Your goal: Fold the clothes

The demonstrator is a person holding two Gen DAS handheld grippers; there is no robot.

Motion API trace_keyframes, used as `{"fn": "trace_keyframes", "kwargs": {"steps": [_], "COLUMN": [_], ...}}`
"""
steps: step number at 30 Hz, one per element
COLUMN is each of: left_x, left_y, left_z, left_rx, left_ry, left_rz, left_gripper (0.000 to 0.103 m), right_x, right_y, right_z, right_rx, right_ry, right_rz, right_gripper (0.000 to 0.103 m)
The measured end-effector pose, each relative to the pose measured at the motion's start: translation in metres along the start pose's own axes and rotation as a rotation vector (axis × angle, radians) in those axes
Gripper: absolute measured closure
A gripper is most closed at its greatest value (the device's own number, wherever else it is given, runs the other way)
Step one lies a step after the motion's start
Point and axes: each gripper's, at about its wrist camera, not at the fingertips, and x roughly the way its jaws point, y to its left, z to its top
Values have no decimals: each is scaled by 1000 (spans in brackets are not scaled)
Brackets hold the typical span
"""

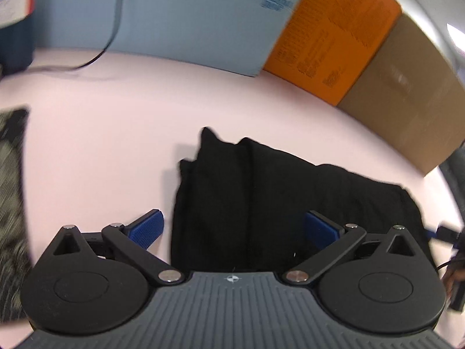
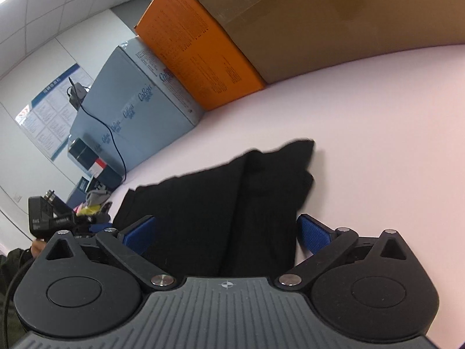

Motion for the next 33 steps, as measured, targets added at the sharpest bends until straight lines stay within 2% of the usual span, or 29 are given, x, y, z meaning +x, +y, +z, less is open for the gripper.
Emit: {"fn": "trace_keyframes", "kwargs": {"steps": [2,3,4,5,6,7,9,17,23,27,30,33], "left_x": [6,8,8,8,9,8,3,-40,-91,-143,-183,-211], "left_y": [-15,-21,-30,-38,-44,-46,-46,-42,-29,0,29,63], "left_z": [-1,-3,-7,-10,-14,-16,-19,-14,2,17,25,27], "left_rx": [42,62,93,132,161,157,136,78,52,2,-17,-48], "left_ry": [-14,-37,-58,-75,-85,-99,-126,-253,-379,-489,-557,-576], "left_rz": [7,8,19,52,84,91,94,43,50,94,170,252], "left_gripper": [3,20,47,59,77,88,93,94,96,100,100,100], "right_x": [14,22,26,30,32,34,30,1,3,32,70,110], "right_y": [6,11,18,24,27,29,31,52,98,134,160,183], "right_z": [4,6,8,9,9,10,11,24,57,79,88,93], "right_rx": [-22,-36,-55,-82,-89,-92,-79,87,121,136,118,124], "right_ry": [-9,-1,13,34,54,73,56,-86,-147,-131,-87,-43], "right_rz": [-24,-51,-83,-110,-128,-146,-141,67,260,390,451,478], "right_gripper": [0,2,19,74,95,94,94,94,94,94,94,94]}}
